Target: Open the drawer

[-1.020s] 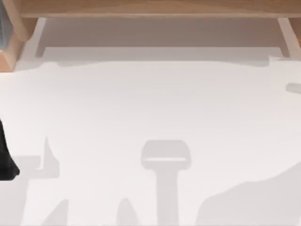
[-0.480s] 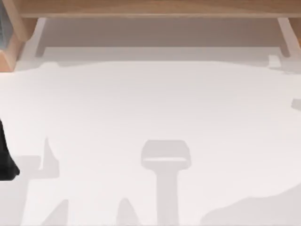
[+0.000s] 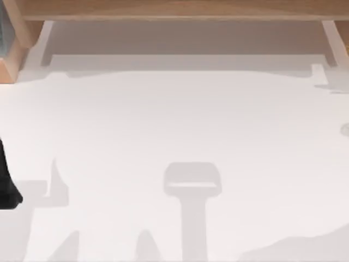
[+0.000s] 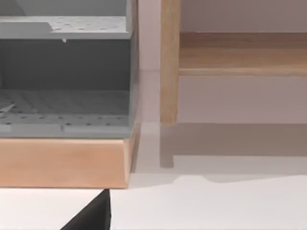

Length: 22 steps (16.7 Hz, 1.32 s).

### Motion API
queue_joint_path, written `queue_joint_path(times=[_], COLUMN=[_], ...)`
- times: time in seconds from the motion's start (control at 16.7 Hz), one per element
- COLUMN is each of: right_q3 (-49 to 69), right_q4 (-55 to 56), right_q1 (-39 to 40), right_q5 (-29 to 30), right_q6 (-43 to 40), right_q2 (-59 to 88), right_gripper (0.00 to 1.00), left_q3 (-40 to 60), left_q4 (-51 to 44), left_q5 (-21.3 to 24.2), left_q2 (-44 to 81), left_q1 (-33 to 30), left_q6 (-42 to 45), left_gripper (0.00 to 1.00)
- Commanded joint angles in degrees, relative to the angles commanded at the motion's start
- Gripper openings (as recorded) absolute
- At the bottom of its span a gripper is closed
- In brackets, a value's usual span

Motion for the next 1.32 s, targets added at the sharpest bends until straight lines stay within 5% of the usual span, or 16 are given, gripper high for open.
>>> queue_joint_path(times=[1.32], right_q3=[-25.6], right_q4=[15.8], right_q1=[-11.6], right_q5=[-11.8], right_q6=[0.1], right_q2=[-9.7], right_gripper=[0.0], left_q3=[0.0], left_q4=[0.0], left_q5=[0.0], left_q2=[0.0], left_q1=[0.0], left_q6=[0.0], left_gripper=[1.0])
